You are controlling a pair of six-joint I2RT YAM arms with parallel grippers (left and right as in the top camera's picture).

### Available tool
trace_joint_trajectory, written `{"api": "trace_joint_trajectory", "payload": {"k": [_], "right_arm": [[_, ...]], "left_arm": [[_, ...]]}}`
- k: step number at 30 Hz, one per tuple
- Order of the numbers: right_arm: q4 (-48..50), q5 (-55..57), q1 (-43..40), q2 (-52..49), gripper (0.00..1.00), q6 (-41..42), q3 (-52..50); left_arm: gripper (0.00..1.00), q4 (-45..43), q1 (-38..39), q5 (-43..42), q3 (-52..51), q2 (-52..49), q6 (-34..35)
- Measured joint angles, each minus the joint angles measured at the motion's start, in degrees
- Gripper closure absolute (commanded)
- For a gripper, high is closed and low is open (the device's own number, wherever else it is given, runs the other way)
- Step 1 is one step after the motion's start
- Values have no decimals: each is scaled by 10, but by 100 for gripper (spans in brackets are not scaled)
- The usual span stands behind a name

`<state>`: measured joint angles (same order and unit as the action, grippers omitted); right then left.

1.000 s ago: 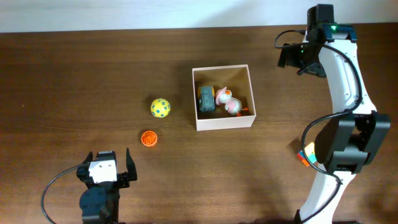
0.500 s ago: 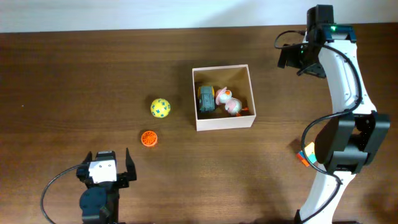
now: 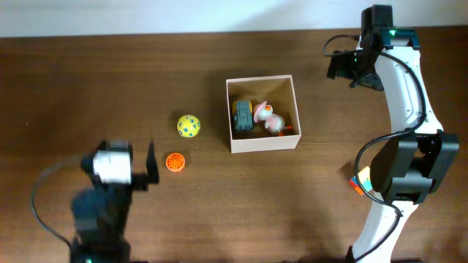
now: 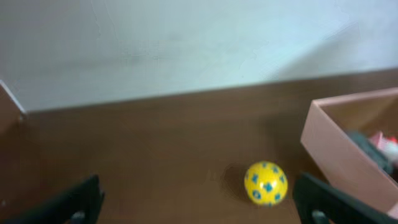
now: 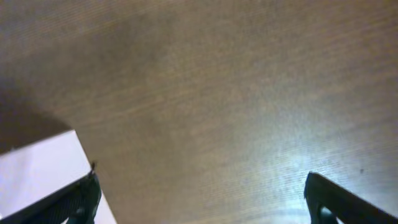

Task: Pack container
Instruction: 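Move the left gripper toward the orange mesh ball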

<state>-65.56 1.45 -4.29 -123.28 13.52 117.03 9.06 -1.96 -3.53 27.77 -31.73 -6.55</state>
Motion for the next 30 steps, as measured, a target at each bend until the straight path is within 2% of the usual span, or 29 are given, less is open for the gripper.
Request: {"api": "trace_joint_trajectory", "payload": {"k": [3, 7, 11, 17, 20, 24, 30], "right_arm": [[1, 1, 0, 0, 1, 0, 0], [0, 1, 0, -1, 1, 0, -1], [0, 1, 0, -1, 1, 0, -2], [0, 0, 0, -1, 1, 0, -2], [0, 1, 0, -1, 1, 0, -2], [0, 1, 0, -1, 1, 0, -2], [0, 1, 0, -1, 1, 0, -2]], "left_arm": [[1, 56, 0, -28, 162, -175, 0], [1, 165, 0, -71, 344, -359, -1], [1, 234, 0, -127, 449, -480, -1], [1, 300, 0, -228, 472, -563, -1], [1, 349, 0, -249, 472, -582, -1], [1, 398, 0, -236, 472, -592, -1], [1, 434, 1, -158, 472, -593, 34]]}}
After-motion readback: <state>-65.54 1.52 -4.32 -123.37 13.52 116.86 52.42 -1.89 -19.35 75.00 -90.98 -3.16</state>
